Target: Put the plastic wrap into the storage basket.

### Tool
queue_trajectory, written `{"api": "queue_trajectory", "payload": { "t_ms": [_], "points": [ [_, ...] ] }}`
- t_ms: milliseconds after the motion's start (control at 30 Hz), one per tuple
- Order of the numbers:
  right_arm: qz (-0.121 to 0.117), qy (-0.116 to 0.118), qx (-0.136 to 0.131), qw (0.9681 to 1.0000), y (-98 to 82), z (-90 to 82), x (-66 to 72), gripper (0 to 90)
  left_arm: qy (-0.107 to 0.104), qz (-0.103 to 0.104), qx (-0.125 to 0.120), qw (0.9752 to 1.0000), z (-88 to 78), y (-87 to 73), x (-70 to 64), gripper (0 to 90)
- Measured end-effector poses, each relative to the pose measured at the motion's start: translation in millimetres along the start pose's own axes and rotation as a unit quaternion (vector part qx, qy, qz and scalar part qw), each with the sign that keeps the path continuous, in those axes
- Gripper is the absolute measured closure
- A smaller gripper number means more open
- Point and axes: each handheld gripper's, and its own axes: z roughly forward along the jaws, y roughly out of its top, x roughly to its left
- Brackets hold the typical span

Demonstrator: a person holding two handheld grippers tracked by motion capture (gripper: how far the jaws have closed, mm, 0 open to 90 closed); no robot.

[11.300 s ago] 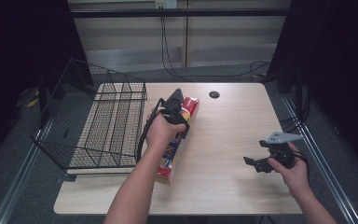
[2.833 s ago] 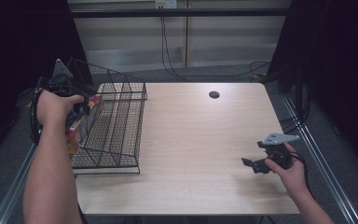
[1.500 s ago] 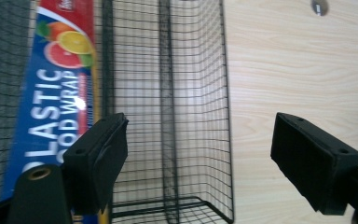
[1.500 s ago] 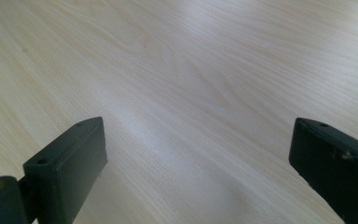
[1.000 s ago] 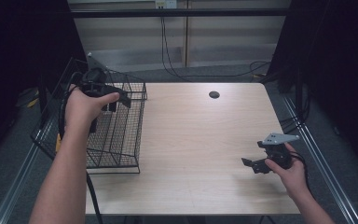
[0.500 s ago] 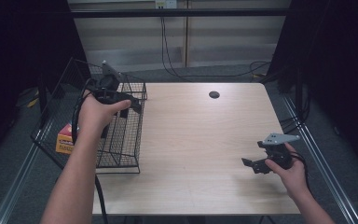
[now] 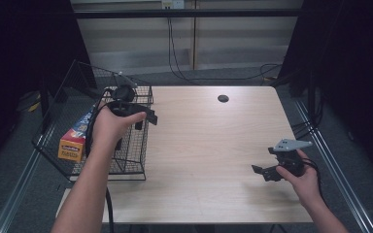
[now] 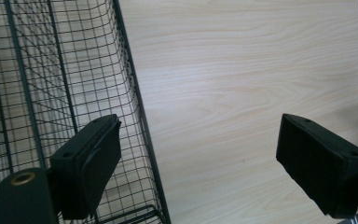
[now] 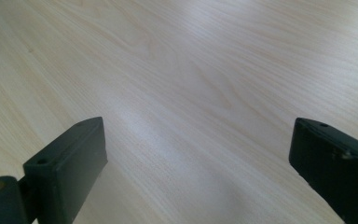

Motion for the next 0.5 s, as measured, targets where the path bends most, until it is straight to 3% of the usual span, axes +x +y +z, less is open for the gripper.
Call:
{"api": "queue_trajectory", "payload": {
  "t_ms": [500],
  "points": [
    [-0.002,-0.002,0.001,1.0,-0.3,-0.3,0.6,3.8,-0.02,0.024,-0.002,0.9995,20.9,-11.3,-15.4,12.5]
  ]
}}
